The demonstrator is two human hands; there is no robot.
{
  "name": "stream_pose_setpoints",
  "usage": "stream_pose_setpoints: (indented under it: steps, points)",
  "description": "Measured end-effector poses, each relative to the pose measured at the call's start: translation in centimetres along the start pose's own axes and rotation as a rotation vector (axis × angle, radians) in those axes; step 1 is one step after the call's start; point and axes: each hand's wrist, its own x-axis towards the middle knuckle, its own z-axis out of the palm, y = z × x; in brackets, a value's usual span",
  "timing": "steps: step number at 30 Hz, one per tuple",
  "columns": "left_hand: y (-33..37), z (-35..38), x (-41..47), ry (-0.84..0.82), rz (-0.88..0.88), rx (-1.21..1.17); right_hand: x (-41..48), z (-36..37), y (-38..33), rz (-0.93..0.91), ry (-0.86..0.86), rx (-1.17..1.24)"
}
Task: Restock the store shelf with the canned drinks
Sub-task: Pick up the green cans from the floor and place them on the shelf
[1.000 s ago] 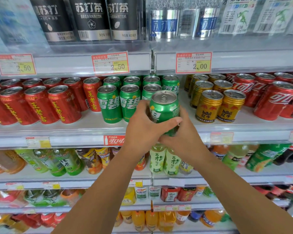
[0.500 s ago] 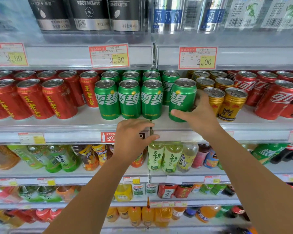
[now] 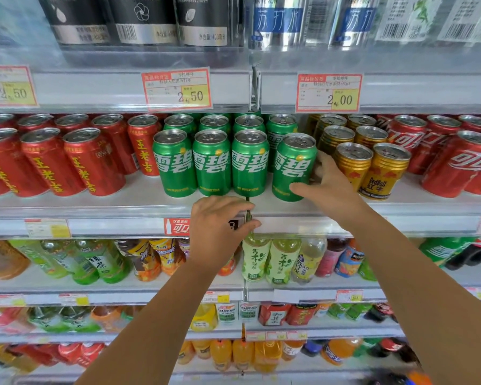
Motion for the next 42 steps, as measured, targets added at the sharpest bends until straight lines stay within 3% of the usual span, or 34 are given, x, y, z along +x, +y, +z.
stream_pose_setpoints:
  steps: [5, 15, 20, 28, 42]
  points:
    - [-0.1, 0.1, -0.1, 0.008, 0.003, -0.002, -0.1, 0.7, -0.1, -0.05, 0.098, -0.116]
    - [-0.2, 0.3, -0.1, 0.017, 0.002, 0.008, 0.9, 0.9, 0.2, 0.006, 0.014, -0.098]
    - [-0.2, 0.3, -0.2, 0.016, 0.003, 0.01, 0.6, 1.4, 0.0, -0.03, 0.093, -0.174]
    - [0.0, 0.2, -0.2, 0.012, 0.001, 0.01, 0.6, 1.5, 0.5, -0.015, 0.05, -0.146]
    - [0.2, 0.1, -0.1, 0.015, -0.006, -0.01, 0.1, 2.0, 0.6, -0.026, 0.04, -0.296]
